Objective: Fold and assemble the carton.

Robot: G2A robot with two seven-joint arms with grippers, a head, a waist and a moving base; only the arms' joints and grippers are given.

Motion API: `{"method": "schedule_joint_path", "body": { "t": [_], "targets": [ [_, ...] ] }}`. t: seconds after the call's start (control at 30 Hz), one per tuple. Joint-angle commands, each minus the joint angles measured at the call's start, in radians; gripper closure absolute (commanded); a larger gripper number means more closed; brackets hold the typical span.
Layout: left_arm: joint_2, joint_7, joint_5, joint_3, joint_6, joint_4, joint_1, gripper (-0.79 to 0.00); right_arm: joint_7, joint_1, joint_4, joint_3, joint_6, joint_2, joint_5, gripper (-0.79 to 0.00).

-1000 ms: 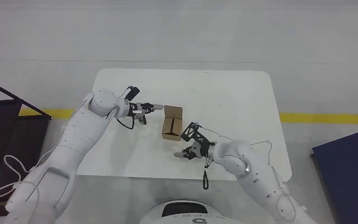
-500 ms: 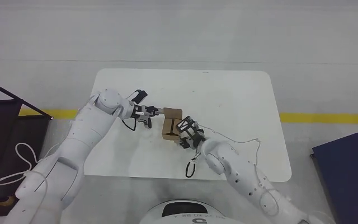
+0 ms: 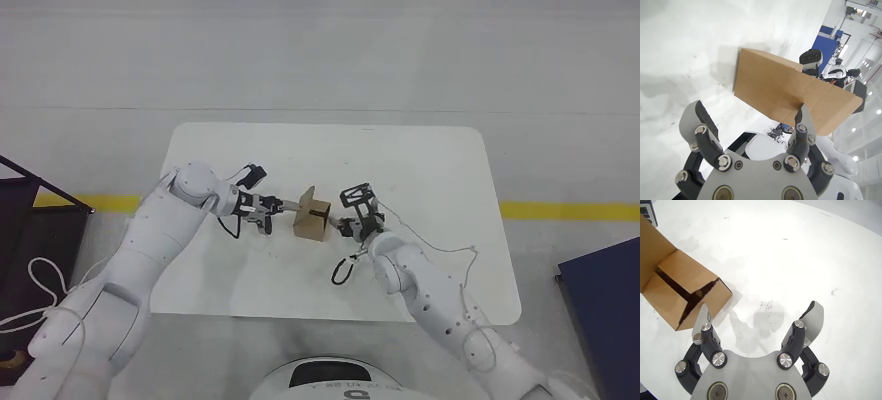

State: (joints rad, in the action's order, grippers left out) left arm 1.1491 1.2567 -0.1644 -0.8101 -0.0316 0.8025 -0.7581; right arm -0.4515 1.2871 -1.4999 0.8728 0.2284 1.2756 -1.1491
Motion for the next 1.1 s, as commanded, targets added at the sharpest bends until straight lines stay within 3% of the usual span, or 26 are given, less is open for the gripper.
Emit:
{"method": "schedule_joint_path", "body": {
  "t": [0.0, 0.43, 0.83, 1.07],
  "targets": [
    [-0.002, -0.005, 0.015, 0.0, 0.011, 0.007, -0.003, -0.785, -0.003, 0.0, 0.002, 0.002, -0.002, 0.002, 0.005, -0.785],
    [0.007, -0.058, 0.122, 0.043, 0.1, 0.062, -0.008, -0.785, -0.028, -0.015, 0.027, -0.001, -0.038, 0.018, 0.023, -0.785],
    [0.024, -0.072, 0.16, 0.073, 0.139, 0.049, 0.004, -0.785, 0.004, 0.056, -0.052, 0.156, -0.036, -0.004, 0.077, -0.785],
    [0.033, -0.071, 0.162, 0.079, 0.14, 0.04, 0.014, -0.785, -0.012, 0.086, -0.085, 0.16, -0.101, -0.008, 0.07, -0.785]
  ]
}}
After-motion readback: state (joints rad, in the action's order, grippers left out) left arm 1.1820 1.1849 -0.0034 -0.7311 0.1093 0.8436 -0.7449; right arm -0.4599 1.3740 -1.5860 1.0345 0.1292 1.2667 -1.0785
